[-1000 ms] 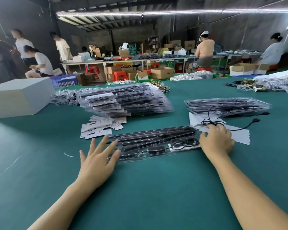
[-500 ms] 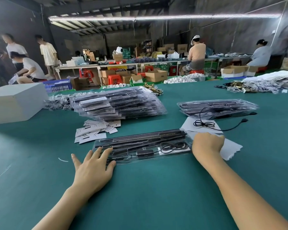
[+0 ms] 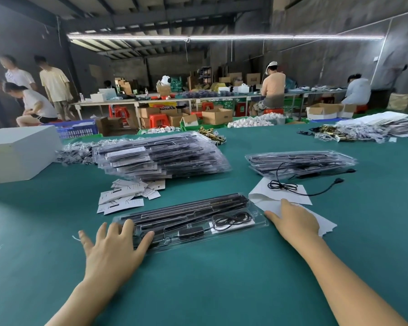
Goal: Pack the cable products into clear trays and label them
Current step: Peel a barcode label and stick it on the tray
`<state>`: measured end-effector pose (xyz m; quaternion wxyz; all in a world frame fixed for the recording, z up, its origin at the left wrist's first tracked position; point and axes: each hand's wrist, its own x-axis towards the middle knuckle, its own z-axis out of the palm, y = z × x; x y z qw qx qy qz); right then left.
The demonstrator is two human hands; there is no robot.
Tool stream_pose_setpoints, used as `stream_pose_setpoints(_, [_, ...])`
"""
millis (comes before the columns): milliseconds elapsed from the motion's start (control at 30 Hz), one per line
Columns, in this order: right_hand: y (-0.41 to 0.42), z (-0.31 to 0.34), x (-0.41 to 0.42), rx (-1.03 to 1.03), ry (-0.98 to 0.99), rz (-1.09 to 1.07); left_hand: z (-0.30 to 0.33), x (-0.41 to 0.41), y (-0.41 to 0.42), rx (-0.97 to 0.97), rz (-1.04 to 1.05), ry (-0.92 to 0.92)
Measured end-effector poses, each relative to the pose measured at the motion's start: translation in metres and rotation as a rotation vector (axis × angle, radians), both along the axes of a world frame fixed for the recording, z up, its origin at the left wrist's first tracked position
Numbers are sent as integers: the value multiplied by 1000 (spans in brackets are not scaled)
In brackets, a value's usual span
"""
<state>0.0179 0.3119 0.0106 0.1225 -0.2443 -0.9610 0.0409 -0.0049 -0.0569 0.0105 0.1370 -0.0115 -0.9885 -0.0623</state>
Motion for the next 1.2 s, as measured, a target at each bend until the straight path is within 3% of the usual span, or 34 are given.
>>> stream_pose_setpoints(133, [-14, 8, 0, 187, -66, 14, -3, 0, 0, 69, -30, 12])
stream_pose_setpoints(300, [-22, 14, 3, 165, -28, -53, -4, -1, 1, 93, -43, -12])
stream_pose_setpoints(400, [-14, 16, 12, 111, 144, -95, -5, -1, 0, 83, -39, -20])
stream_pose_setpoints(500, [-17, 22, 18, -52, 488, -60, -6, -1, 1, 93, -44, 5])
stream_pose_setpoints(633, [-58, 30, 21, -102, 813, 257, -8, -1, 4, 147, -135, 208])
stream_pose_setpoints(800, [-109, 20, 25, 115, 863, 737, -1, 7, 11, 197, -415, 403])
stream_pose_setpoints(867, [-118, 14, 27, 201, 820, 881, 0, 12, 15, 320, -493, 346])
stream_pose_setpoints(1000, [-127, 10, 31, 287, 778, 977, 7, 27, 30, 873, -553, -3])
stream_pose_setpoints(1067, [-130, 9, 32, 267, 764, 1012, 6, 28, 38, 1046, -561, -134])
stream_pose_setpoints(1200, [-134, 9, 37, 273, 703, 1092, 7, 25, 39, 1325, -461, -163])
